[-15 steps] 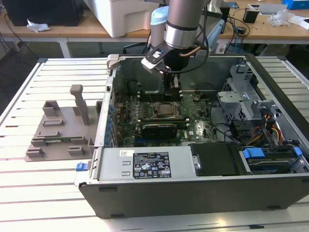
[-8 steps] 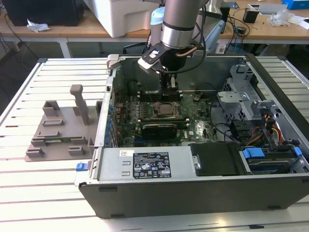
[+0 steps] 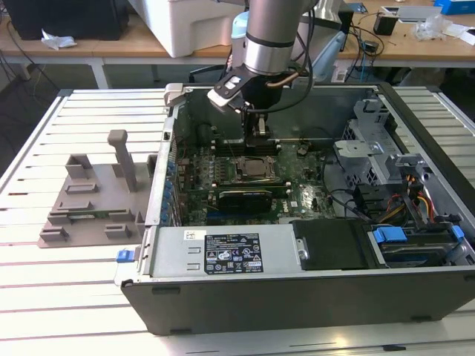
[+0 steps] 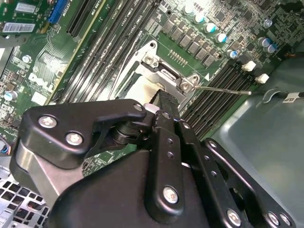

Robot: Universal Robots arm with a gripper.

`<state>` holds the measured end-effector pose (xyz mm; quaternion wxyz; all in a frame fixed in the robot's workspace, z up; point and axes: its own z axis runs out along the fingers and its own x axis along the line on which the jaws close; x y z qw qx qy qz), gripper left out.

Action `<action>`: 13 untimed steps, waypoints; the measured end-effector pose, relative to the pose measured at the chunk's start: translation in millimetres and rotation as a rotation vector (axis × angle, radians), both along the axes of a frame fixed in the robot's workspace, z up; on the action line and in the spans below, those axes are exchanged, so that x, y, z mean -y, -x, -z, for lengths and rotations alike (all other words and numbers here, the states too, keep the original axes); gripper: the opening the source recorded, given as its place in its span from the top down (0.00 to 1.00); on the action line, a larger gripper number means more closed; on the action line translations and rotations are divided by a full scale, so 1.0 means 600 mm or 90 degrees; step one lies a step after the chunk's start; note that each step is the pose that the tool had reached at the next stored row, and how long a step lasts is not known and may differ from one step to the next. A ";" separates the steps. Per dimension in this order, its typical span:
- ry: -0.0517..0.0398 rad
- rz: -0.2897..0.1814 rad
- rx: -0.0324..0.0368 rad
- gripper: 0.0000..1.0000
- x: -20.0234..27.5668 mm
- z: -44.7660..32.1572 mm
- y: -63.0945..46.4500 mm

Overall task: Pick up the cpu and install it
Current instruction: 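Close the cpu cover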

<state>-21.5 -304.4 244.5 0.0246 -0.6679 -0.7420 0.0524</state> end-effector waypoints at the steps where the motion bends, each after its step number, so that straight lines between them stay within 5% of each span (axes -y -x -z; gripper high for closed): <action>1: 0.0000 0.000 0.0000 0.89 0.0000 0.000 0.002; 13: -0.0001 0.000 0.0000 0.89 -0.0001 0.001 0.021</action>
